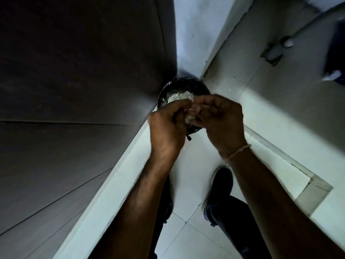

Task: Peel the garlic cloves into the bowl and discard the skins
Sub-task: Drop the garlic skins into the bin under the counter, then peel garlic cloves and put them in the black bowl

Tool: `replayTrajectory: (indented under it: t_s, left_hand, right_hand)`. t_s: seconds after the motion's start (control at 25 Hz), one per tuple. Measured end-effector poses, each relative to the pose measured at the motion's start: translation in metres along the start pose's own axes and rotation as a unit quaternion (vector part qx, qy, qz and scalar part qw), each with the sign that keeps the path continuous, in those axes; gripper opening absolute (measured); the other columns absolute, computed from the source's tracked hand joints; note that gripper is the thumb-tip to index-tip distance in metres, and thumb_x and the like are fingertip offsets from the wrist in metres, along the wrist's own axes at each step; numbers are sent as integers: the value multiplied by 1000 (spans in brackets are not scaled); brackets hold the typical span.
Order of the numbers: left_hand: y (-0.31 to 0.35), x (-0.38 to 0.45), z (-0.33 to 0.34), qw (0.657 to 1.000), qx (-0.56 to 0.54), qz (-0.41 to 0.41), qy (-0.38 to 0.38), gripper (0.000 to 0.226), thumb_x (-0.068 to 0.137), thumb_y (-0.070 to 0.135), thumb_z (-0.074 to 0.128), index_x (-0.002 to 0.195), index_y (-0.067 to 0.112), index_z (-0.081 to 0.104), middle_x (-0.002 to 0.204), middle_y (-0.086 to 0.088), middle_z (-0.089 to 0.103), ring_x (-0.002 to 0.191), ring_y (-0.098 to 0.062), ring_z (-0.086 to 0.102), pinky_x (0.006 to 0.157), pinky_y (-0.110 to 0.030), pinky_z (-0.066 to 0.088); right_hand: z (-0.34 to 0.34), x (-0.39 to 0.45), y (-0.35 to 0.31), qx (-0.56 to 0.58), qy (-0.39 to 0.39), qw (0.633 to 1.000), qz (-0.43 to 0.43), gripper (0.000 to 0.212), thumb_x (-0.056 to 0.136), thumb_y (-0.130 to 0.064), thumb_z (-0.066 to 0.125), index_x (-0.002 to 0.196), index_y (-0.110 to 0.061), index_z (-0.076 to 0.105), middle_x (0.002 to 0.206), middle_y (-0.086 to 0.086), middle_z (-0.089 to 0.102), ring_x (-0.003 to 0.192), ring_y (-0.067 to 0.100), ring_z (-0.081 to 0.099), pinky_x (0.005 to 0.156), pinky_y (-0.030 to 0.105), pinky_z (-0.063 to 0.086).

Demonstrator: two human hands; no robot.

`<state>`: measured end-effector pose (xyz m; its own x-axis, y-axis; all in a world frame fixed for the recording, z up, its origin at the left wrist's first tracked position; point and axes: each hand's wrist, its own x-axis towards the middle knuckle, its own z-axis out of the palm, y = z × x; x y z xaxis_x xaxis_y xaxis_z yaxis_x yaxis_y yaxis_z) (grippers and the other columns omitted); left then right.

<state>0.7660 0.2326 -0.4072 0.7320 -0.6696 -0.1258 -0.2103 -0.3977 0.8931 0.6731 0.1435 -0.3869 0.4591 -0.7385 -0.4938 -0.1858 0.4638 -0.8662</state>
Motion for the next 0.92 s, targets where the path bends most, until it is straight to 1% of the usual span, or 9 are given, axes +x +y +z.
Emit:
replayTrajectory:
  t_s: [0.08,0.16,0.24,0.32,0.52,0.64,0.72,0.8,0.92]
  left_hand:
    - [31,6,-31,1000,-1,4,24,22,91,11,72,103,25,83,89,13,79,80,-3,75,74,-36,64]
    - [85,9,-63,1000,8,18,1,1,92,35,78,92,35,78,72,14,74,62,-4,69,60,-28,59]
    - [147,-2,-91,999,41,34,-11,30,95,51,73,74,30,68,55,10,58,46,-4,47,47,-19,38]
    - [208,-23,-113,997,68,33,-32,48,101,51,64,66,19,56,53,6,48,49,-4,38,49,-23,31]
    - [333,-82,-154,979,51,124,-155,10,102,19,64,103,15,73,94,8,73,85,-5,69,72,-9,48]
    - [400,-111,-159,950,54,211,-224,17,100,19,66,113,9,71,106,0,71,96,-11,70,80,-24,58]
    - [434,-123,-153,934,60,242,-256,21,99,20,67,117,10,70,111,1,70,104,-13,69,84,-36,61]
    - [465,-139,-136,906,65,290,-301,24,98,19,69,121,10,69,116,2,69,108,-11,67,89,-35,59]
    - [509,-172,-90,852,64,365,-370,27,95,18,72,121,10,68,117,2,68,109,-9,65,92,-29,57]
  right_hand:
    - [2,-33,-23,31,26,999,23,34,85,25,55,90,-5,71,84,5,78,80,18,74,74,33,62]
    - [-2,-66,-59,-5,58,998,3,40,87,23,51,90,-10,72,87,3,78,84,18,74,80,38,60]
    - [-4,-99,-109,-92,83,991,-47,30,93,11,58,96,-13,76,94,1,79,94,16,75,88,37,59]
    - [-9,-138,-168,-152,78,982,-81,15,100,-7,64,104,-13,78,97,-2,79,96,9,74,87,26,55]
    - [-40,-241,-294,-330,86,914,-219,25,101,-22,64,122,-13,75,116,-3,76,106,5,70,98,16,50]
    - [-66,-313,-334,-344,149,901,-220,30,99,-23,65,127,-14,72,122,-4,73,112,1,63,98,4,41]
    - [-78,-350,-342,-337,207,894,-212,30,99,-22,67,127,-13,71,123,-1,73,113,11,67,100,17,46]
    - [-98,-389,-344,-333,286,872,-218,32,98,-20,69,128,-10,70,125,3,72,115,21,68,102,31,51]
    - [-140,-441,-335,-314,393,838,-210,35,98,-21,70,132,-11,68,128,3,70,118,21,65,102,34,51]
